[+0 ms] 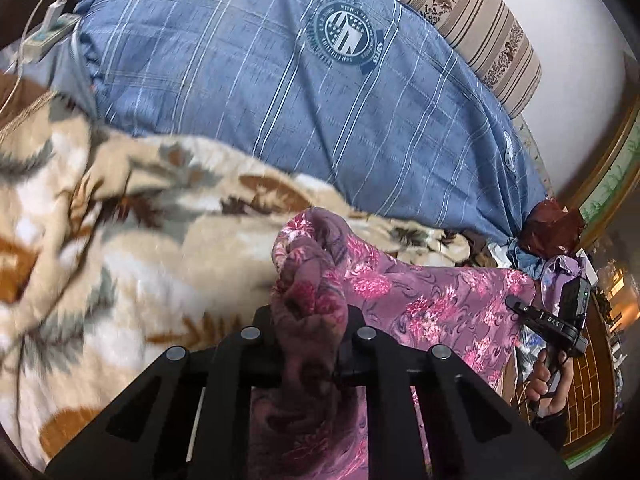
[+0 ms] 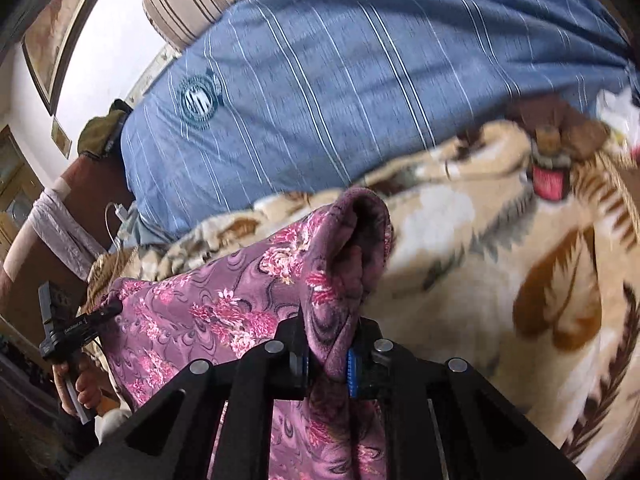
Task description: Fold small clothes
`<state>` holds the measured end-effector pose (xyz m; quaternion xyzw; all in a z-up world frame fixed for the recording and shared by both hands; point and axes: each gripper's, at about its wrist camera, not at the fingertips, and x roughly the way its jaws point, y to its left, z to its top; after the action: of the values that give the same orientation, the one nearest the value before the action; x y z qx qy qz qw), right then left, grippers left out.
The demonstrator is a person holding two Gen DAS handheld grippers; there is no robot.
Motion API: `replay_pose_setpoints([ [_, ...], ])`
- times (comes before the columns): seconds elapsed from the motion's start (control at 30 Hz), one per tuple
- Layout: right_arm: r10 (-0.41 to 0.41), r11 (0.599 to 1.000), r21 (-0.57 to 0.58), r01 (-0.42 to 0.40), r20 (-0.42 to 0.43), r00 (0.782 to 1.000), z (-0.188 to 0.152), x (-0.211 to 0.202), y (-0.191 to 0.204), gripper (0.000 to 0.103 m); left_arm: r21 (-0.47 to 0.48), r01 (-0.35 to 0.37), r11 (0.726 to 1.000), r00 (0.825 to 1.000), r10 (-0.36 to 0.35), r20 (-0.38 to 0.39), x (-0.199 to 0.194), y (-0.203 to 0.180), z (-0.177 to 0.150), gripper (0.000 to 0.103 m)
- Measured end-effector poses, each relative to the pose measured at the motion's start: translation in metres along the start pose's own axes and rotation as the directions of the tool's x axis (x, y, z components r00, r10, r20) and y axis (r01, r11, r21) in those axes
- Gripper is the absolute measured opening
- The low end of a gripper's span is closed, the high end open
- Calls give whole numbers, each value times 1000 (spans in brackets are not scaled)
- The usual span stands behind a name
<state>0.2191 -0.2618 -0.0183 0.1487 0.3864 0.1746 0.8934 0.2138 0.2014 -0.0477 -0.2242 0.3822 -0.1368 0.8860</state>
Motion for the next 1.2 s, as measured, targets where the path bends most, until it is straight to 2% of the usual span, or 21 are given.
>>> replay_pose_setpoints([
  [0.13, -9, 1000, 14, 10, -18, 1000, 30, 24, -8, 12, -3, 3, 1000, 1000, -3, -23, 34, 1, 30, 12],
  [0.33, -41, 999, 29, 44, -75, 996, 73, 92, -40, 12, -35, 14, 999, 997, -17, -77, 110, 18, 75, 12],
  [0.5, -89, 995, 21, 94, -155, 984, 78, 151, -65, 13, -46, -35, 998, 984, 27, -174, 179, 44, 73, 14],
  [0.53, -101, 994, 24, 107, -183, 978, 73, 165, -72, 13, -48, -58, 997, 981, 48, -190, 189, 50, 69, 17],
  [0.6, -123, 991, 26, 132, -218, 968, 63, 179, -80, 18, -60, -82, 995, 973, 67, -221, 204, 63, 59, 34],
  [0.63, -134, 989, 31, 145, -235, 963, 59, 184, -83, 21, -77, -88, 993, 970, 68, -232, 204, 68, 55, 44],
  [0.67, -144, 986, 45, 159, -241, 960, 56, 182, -84, 28, -94, -92, 991, 970, 68, -234, 198, 69, 54, 45],
  [0.73, -163, 983, 49, 178, -219, 962, 57, 162, -78, 30, -107, -73, 992, 974, 47, -223, 174, 66, 54, 46],
  [0.8, -200, 976, 52, 210, -155, 968, 55, 122, -64, 34, -96, -72, 993, 984, 55, -171, 129, 55, 49, 55],
  [0.83, -200, 976, 66, 210, -125, 972, 50, 101, -58, 48, -97, -70, 993, 986, 55, -156, 115, 52, 46, 62],
  [0.87, -171, 980, 89, 179, -88, 981, 40, 75, -51, 60, -96, -66, 993, 989, 52, -140, 90, 48, 36, 64],
  [0.93, -116, 988, 98, 122, -68, 991, 18, 47, -41, 61, -103, -82, 991, 990, 69, -126, 62, 44, 18, 64],
  [1.0, -86, 990, 108, 92, -56, 995, -19, 23, -34, 61, -95, -94, 991, 989, 82, -124, 37, 40, -14, 64],
  [1.1, -29, 979, 201, 37, -41, 999, -71, 8, -41, 61, -141, -52, 989, 994, 39, -99, 28, 46, -61, 64],
  [1.2, 19, 953, 303, -3, -52, 998, -92, 13, -55, 53, -267, 28, 963, 990, -64, -129, 38, 56, -85, 63],
])
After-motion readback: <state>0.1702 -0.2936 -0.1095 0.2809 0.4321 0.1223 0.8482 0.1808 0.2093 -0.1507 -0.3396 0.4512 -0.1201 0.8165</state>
